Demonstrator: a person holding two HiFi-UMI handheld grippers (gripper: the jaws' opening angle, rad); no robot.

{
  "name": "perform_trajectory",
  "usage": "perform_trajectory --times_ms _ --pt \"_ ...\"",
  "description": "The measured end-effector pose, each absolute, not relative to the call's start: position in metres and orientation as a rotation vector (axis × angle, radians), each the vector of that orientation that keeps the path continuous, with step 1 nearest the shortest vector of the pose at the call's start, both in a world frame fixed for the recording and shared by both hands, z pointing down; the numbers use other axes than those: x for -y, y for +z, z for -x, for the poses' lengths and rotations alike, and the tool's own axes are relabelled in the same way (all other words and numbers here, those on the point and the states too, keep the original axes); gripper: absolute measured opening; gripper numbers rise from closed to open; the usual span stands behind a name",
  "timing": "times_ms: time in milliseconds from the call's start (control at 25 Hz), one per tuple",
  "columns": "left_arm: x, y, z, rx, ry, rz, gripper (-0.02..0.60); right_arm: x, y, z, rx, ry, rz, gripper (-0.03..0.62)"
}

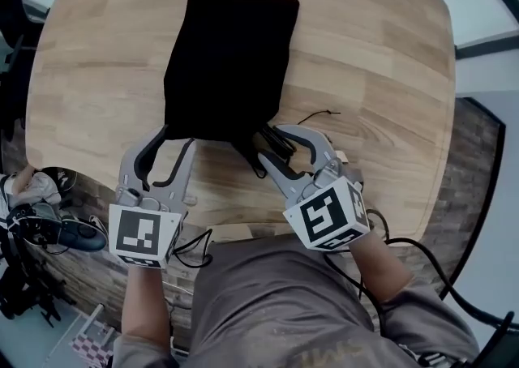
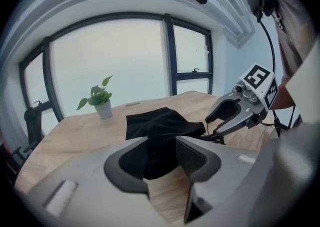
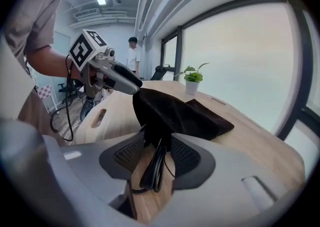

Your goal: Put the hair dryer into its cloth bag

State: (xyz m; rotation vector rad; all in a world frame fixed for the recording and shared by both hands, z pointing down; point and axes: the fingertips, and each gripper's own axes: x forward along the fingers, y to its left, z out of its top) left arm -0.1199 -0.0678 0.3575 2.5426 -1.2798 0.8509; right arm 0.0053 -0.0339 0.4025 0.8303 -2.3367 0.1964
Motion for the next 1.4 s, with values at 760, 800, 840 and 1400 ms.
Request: perform_trajectory --times_ms 760,800,840,1400 --pt "0.083 0.427 0.150 1.106 0.983 -2.594 0.250 0.046 0.420 0.017 2.138 -0.072 -0.796 0.043" --pt "0.085 0.430 0.149 1.099 1.008 -2.590 0.249 0.045 0.416 0.014 2.152 -0.062 -0.801 0.043" --pt "0.085 0.433 0.147 1.093 1.037 -2.590 0.234 0.044 0.411 0.011 2.170 -0.054 -0.807 0.043" --pt "0.055 0.424 0.136 1.149 1.269 -2.648 0.029 0.026 0.395 -0.030 2.122 -0.186 -0.733 0.043"
